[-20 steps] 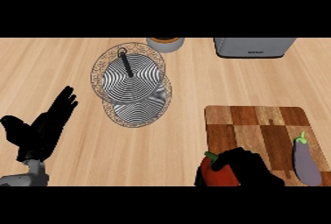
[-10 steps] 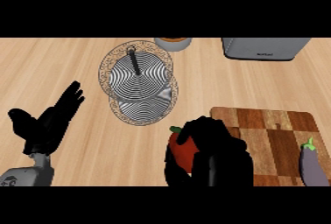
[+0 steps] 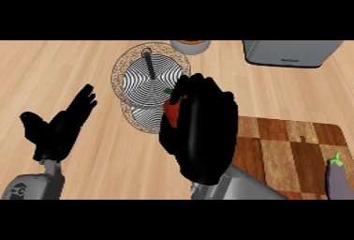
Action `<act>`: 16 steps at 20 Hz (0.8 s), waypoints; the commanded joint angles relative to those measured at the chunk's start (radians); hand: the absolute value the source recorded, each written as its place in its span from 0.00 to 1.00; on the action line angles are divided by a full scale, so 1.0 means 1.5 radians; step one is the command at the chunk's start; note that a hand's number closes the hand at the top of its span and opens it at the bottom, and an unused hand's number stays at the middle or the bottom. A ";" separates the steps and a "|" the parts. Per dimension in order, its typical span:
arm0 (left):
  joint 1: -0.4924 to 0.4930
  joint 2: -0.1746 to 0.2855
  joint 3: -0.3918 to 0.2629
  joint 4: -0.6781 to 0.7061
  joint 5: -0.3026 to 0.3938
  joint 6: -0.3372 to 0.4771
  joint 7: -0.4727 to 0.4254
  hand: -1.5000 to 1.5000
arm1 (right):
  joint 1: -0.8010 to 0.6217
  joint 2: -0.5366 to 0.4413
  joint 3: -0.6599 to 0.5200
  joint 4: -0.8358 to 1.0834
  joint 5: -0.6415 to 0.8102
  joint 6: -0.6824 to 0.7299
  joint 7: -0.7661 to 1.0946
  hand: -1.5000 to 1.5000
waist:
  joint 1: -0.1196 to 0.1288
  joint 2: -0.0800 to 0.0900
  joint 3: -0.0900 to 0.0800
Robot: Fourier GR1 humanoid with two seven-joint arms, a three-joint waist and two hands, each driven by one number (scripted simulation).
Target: Pick the bell pepper from the cutting board and place it in the tiered basket
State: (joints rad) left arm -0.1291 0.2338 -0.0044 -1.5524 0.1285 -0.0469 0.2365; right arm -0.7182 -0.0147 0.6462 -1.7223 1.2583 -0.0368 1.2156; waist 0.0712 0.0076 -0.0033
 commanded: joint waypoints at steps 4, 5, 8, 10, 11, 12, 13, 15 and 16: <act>0.011 -0.019 -0.016 0.007 -0.013 0.007 -0.008 0.50 | -0.121 0.009 -0.053 0.130 -0.092 -0.047 0.171 1.00 | 0.003 -0.001 0.000; -0.007 -0.001 0.001 0.002 0.002 -0.005 -0.001 0.50 | -0.115 0.009 -0.032 0.157 -0.102 -0.069 0.177 1.00 | 0.009 0.000 0.000; -0.001 -0.018 -0.011 -0.010 -0.014 0.019 0.014 0.50 | -0.174 0.009 -0.054 0.218 -0.133 -0.074 0.156 1.00 | 0.000 -0.001 0.001; 0.001 -0.008 0.001 0.002 -0.003 0.003 0.002 0.50 | -0.176 0.009 -0.015 0.257 -0.124 -0.120 0.168 1.00 | 0.003 0.000 0.001; 0.004 -0.010 -0.010 -0.011 -0.015 0.009 0.008 0.50 | -0.171 0.009 -0.039 0.289 -0.122 -0.129 0.140 1.00 | -0.001 0.001 0.001; 0.004 0.001 -0.002 -0.029 0.007 -0.011 0.019 0.50 | -0.188 0.009 -0.053 0.293 -0.131 -0.136 0.135 1.00 | 0.000 -0.001 0.001; -0.027 -0.005 0.001 0.024 -0.006 -0.004 -0.005 0.50 | -0.222 0.009 -0.052 0.330 -0.144 -0.123 0.139 1.00 | 0.002 0.005 0.000; -0.025 -0.020 -0.009 0.027 -0.020 0.016 0.006 0.50 | -0.220 0.009 -0.031 0.346 -0.133 -0.158 0.145 1.00 | -0.005 0.002 0.001; -0.015 -0.010 0.004 0.005 -0.001 0.005 0.011 0.50 | -0.239 0.009 -0.054 0.370 -0.141 -0.150 0.140 1.00 | 0.002 0.001 0.001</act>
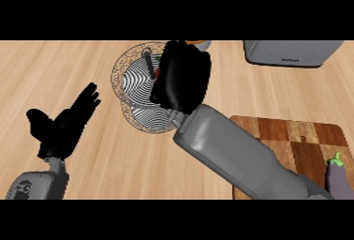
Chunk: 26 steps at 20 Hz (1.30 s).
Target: Pick the bell pepper from the cutting board and place it in the tiered basket
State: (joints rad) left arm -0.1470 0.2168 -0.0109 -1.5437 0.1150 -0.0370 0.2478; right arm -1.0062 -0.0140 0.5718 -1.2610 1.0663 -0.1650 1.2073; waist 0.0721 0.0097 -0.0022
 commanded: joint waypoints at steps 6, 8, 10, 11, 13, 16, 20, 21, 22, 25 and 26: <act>0.002 0.027 0.031 -0.005 0.019 -0.017 0.006 0.50 | -0.065 0.009 -0.028 0.133 0.051 -0.192 0.102 1.00 | 0.005 0.001 0.001; 0.002 0.005 0.010 0.022 -0.002 -0.012 -0.031 0.50 | -0.065 0.009 -0.013 0.139 0.041 -0.221 0.101 1.00 | 0.002 0.004 0.000; 0.025 0.000 0.002 0.005 -0.008 -0.009 -0.036 0.50 | -0.060 0.009 -0.005 0.152 0.031 -0.228 0.111 0.00 | 0.006 0.001 0.001; -0.003 0.012 0.014 0.011 0.003 -0.017 -0.019 0.50 | -0.082 0.009 -0.035 0.193 0.027 -0.235 0.076 0.00 | 0.003 0.004 0.001; 0.020 -0.009 -0.006 -0.003 -0.006 -0.009 -0.026 0.50 | -0.089 0.009 -0.007 0.214 0.021 -0.248 0.090 0.00 | 0.009 0.002 0.000; 0.003 0.011 0.013 0.005 0.006 -0.020 -0.012 0.50 | -0.095 0.009 -0.028 0.247 0.017 -0.290 0.068 0.00 | 0.005 0.004 0.001; 0.010 0.010 0.016 0.010 0.012 -0.028 -0.024 0.50 | -0.096 0.009 -0.042 0.231 0.011 -0.361 0.077 0.00 | 0.010 0.002 0.001; 0.027 0.019 0.022 0.008 0.017 -0.041 -0.038 0.50 | -0.128 0.009 -0.082 0.237 0.004 -0.357 0.067 0.00 | 0.012 0.002 0.001; 0.022 0.002 0.003 0.007 -0.003 -0.022 -0.032 0.50 | -0.107 0.009 -0.075 0.216 -0.001 -0.390 0.072 0.00 | 0.010 0.001 0.001; 0.000 0.008 0.017 0.022 -0.001 -0.016 -0.023 0.50 | -0.119 0.009 -0.106 0.207 -0.003 -0.437 0.066 0.00 | 0.006 0.003 0.001; 0.007 0.017 0.016 0.011 0.008 -0.032 -0.019 0.50 | -0.113 0.009 -0.118 0.201 -0.001 -0.460 0.059 0.00 | 0.004 0.000 0.001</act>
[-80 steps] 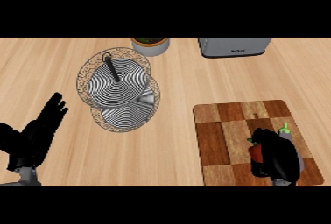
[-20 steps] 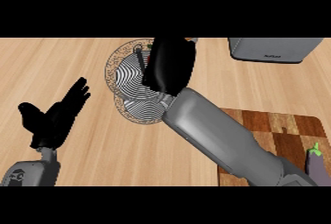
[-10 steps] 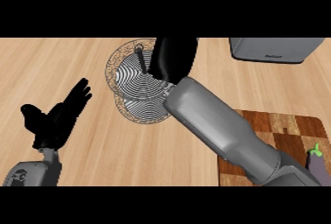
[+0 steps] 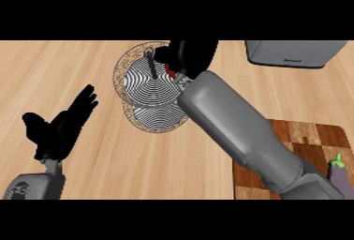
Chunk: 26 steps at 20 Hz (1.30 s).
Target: Pick the bell pepper from the cutting board and place it in the tiered basket
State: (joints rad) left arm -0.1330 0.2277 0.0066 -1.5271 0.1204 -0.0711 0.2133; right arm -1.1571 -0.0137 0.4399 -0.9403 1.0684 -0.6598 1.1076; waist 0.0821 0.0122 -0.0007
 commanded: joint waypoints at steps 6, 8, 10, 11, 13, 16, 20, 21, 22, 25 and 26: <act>-0.006 -0.012 0.008 0.003 -0.006 0.023 0.001 0.50 | 0.003 0.009 -0.102 -0.066 0.014 -0.255 0.093 0.00 | -0.033 -0.008 0.000; 0.039 0.008 0.025 -0.024 0.007 0.010 0.000 0.50 | 0.041 0.009 -0.106 -0.098 0.057 -0.276 0.106 0.00 | -0.040 -0.019 0.000; 0.029 -0.001 0.029 -0.008 0.007 0.018 -0.002 0.50 | 0.052 0.009 -0.113 -0.116 0.089 -0.277 0.124 0.00 | -0.050 -0.018 0.000; 0.025 -0.008 0.018 -0.013 -0.006 0.031 0.013 0.50 | 0.058 0.009 -0.126 -0.120 0.107 -0.276 0.129 0.00 | -0.054 -0.017 0.000; 0.064 0.022 0.041 -0.033 0.015 0.002 0.006 0.50 | 0.103 0.009 -0.157 -0.164 0.154 -0.275 0.127 0.00 | -0.061 -0.024 0.000; 0.061 0.002 0.036 -0.009 -0.005 0.029 -0.010 0.50 | 0.162 0.009 -0.168 -0.270 0.189 -0.233 0.131 0.00 | -0.083 -0.025 0.000; 0.064 0.014 0.052 -0.023 0.015 0.018 0.009 0.50 | 0.278 0.009 -0.156 -0.438 0.224 -0.156 0.139 0.00 | -0.093 -0.027 0.001; 0.072 -0.001 0.041 -0.030 0.003 0.032 0.002 0.50 | 0.267 0.009 -0.163 -0.487 0.236 -0.109 0.145 0.00 | -0.099 -0.031 0.000; 0.060 0.001 0.043 -0.015 -0.004 0.035 0.001 0.50 | 0.313 0.009 -0.161 -0.539 0.238 -0.108 0.133 0.00 | -0.099 -0.025 0.001; 0.083 0.009 0.048 -0.053 0.008 0.025 0.007 0.50 | 0.393 0.009 -0.141 -0.680 0.268 -0.035 0.139 0.00 | -0.095 -0.027 0.001; 0.073 -0.005 0.043 -0.015 0.008 0.024 -0.003 0.50 | 0.431 0.009 -0.122 -0.713 0.264 -0.015 0.136 0.00 | -0.092 -0.021 0.000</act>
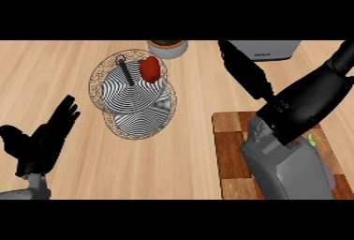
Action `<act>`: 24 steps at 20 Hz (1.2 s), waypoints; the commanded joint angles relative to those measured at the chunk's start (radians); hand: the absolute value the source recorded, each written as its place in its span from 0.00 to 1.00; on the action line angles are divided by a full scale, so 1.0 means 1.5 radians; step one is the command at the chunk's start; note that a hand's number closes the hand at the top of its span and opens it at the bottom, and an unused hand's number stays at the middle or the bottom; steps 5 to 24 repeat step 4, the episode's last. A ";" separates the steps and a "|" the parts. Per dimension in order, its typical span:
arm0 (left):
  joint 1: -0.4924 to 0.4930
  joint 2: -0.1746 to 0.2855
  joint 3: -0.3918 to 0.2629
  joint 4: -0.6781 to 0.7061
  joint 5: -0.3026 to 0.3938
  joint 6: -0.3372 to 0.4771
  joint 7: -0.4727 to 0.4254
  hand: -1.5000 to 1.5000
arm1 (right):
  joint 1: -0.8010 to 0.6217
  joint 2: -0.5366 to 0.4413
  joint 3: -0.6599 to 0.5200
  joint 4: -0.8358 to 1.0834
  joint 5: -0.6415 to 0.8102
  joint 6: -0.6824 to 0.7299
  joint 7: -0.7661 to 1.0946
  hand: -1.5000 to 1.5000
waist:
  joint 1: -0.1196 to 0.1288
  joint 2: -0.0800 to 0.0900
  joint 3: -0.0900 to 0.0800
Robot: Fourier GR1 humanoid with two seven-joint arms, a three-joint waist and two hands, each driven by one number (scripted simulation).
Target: Pick the bell pepper from the cutting board and place it in the tiered basket
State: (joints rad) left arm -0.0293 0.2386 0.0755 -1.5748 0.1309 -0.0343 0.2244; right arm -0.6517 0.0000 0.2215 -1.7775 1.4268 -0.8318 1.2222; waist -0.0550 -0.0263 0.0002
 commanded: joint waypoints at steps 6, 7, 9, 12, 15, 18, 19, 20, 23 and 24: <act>0.020 0.009 0.015 0.012 0.014 -0.029 -0.037 0.50 | 0.195 0.000 0.070 -0.323 0.057 0.187 0.047 0.00 | 0.008 0.007 -0.001; 0.020 0.009 0.015 0.012 0.014 -0.029 -0.037 0.50 | 0.195 0.000 0.070 -0.323 0.057 0.187 0.047 0.00 | 0.008 0.007 -0.001; 0.020 0.009 0.015 0.012 0.014 -0.029 -0.037 0.50 | 0.195 0.000 0.070 -0.323 0.057 0.187 0.047 0.00 | 0.008 0.007 -0.001; 0.020 0.009 0.015 0.012 0.014 -0.029 -0.037 0.50 | 0.195 0.000 0.070 -0.323 0.057 0.187 0.047 0.00 | 0.008 0.007 -0.001; 0.020 0.009 0.015 0.012 0.014 -0.029 -0.037 0.50 | 0.195 0.000 0.070 -0.323 0.057 0.187 0.047 0.00 | 0.008 0.007 -0.001; 0.020 0.009 0.015 0.012 0.014 -0.029 -0.037 0.50 | 0.195 0.000 0.070 -0.323 0.057 0.187 0.047 0.00 | 0.008 0.007 -0.001; 0.020 0.009 0.015 0.012 0.014 -0.029 -0.037 0.50 | 0.195 0.000 0.070 -0.323 0.057 0.187 0.047 0.00 | 0.008 0.007 -0.001; 0.020 0.009 0.015 0.012 0.014 -0.029 -0.037 0.50 | 0.195 0.000 0.070 -0.323 0.057 0.187 0.047 0.00 | 0.008 0.007 -0.001; 0.020 0.009 0.015 0.012 0.014 -0.029 -0.037 0.50 | 0.195 0.000 0.070 -0.323 0.057 0.187 0.047 0.00 | 0.008 0.007 -0.001; 0.020 0.009 0.015 0.012 0.014 -0.029 -0.037 0.50 | 0.195 0.000 0.070 -0.323 0.057 0.187 0.047 0.00 | 0.008 0.007 -0.001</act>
